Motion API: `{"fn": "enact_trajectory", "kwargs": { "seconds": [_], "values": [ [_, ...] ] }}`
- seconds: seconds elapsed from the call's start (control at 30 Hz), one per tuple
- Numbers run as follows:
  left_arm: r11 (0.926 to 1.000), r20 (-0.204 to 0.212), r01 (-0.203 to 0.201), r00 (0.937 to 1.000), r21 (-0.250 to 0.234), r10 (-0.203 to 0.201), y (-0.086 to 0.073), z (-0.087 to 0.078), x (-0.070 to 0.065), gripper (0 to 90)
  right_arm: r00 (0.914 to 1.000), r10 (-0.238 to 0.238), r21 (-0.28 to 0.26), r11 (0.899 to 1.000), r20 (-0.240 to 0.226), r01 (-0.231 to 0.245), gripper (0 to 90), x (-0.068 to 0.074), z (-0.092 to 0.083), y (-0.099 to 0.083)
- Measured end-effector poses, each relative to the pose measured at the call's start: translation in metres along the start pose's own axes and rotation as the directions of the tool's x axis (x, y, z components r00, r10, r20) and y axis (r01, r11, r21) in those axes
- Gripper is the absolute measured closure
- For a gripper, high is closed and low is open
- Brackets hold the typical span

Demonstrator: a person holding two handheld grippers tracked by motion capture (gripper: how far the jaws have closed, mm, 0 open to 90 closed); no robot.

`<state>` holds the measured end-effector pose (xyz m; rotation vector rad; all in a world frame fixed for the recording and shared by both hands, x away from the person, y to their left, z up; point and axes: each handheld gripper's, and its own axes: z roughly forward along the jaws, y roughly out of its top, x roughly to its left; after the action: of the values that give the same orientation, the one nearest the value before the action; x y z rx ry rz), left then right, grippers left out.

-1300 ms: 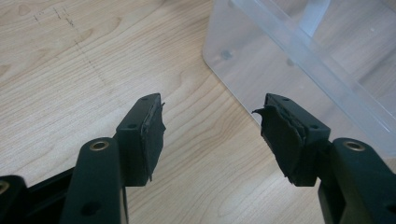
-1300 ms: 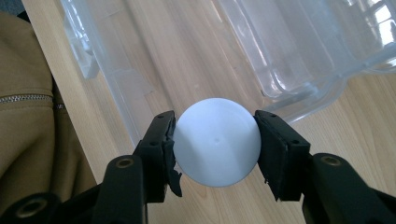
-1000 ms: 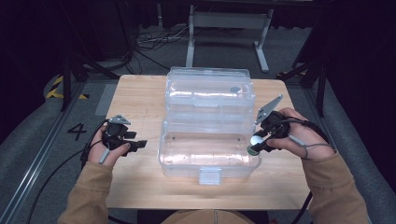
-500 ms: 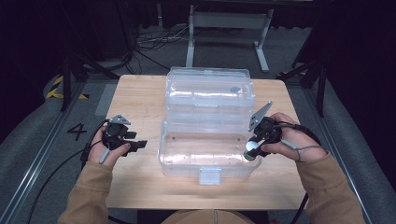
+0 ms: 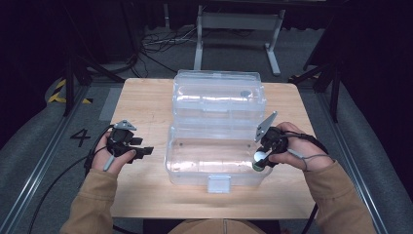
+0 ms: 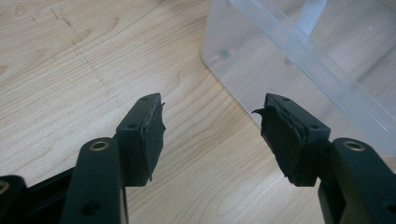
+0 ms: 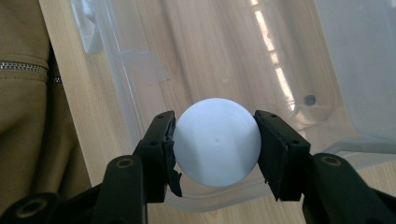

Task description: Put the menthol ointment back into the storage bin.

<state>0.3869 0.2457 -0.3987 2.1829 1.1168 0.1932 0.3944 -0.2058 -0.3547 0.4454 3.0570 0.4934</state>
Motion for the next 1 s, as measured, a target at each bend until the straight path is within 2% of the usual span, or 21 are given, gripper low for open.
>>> {"fn": "enact_trajectory", "kwargs": {
  "seconds": [0.67,0.77,1.0],
  "values": [
    [0.9999,0.005,-0.006,1.0,0.012,0.006,0.0,0.001,0.001,39.4,0.9998,0.004,0.04,0.999,-0.018,-0.004,50.4,-0.004,0.019,-0.004],
    [0.9999,0.003,-0.003,1.0,0.01,0.003,0.0,0.001,0.001,39.4,0.9998,-0.009,0.049,0.999,-0.02,0.01,50.4,-0.005,0.023,-0.004],
    [1.0,0.001,0.005,1.0,0.007,-0.005,-0.001,0.001,0.001,39.3,0.9996,-0.005,0.056,0.998,-0.026,0.007,50.4,-0.005,0.028,-0.004]
  ]
}}
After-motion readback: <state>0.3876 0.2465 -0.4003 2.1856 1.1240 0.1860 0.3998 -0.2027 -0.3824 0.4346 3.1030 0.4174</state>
